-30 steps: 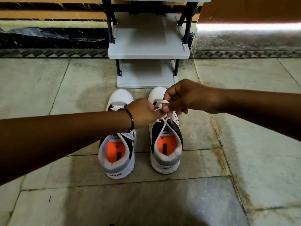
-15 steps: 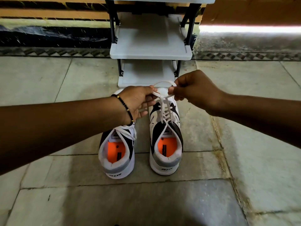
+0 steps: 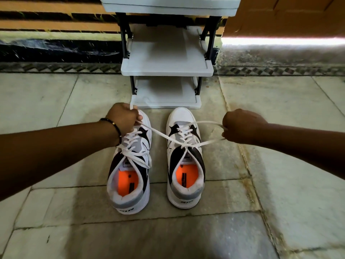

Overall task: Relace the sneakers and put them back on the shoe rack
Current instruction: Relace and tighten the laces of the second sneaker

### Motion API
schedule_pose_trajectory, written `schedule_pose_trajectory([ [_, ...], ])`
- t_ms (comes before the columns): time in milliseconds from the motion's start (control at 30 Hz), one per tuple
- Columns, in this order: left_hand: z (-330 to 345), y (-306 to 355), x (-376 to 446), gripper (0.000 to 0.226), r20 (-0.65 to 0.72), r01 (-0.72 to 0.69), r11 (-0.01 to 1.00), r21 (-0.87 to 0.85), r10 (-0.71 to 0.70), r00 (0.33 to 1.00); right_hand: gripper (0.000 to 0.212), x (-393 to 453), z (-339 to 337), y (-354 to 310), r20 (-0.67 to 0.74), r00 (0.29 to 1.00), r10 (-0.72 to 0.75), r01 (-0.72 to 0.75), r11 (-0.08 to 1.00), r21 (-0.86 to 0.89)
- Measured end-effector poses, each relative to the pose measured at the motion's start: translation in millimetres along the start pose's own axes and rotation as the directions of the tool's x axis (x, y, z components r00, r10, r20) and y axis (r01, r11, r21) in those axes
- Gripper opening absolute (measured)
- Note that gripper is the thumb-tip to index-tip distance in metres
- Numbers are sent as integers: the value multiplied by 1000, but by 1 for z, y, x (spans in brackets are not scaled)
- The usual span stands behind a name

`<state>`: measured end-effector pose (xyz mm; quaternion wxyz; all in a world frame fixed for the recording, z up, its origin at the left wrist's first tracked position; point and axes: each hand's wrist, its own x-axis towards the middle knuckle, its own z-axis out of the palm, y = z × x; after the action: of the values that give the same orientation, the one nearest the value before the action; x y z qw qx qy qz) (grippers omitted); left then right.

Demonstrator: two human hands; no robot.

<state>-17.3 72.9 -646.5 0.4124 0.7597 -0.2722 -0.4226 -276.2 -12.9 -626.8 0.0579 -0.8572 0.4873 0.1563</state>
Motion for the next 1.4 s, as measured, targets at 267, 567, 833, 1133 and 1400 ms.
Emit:
schedule_pose_trajectory([
  [267,18,-20,-3,63,230,-363,596,716,290,929,36,-5,2,-30,7,959,-284,267,907,326],
  [567,47,-37,-32,22,589,-743,377,553,454,669,13,-11,28,-48,11,981,-196,166,858,486],
  [833,42,-30,-24,24,636,-751,262,606,408,655,18,-12,31,-33,-47,928,-370,368,890,269],
  [1133,39,-18,-20,28,723,-773,-29,634,379,578,35,-6,28,-31,-37,905,-425,425,892,151],
  [1400,35,-27,-17,24,719,-808,-60,586,499,484,31,-6,26,-32,52,936,-348,337,929,151],
])
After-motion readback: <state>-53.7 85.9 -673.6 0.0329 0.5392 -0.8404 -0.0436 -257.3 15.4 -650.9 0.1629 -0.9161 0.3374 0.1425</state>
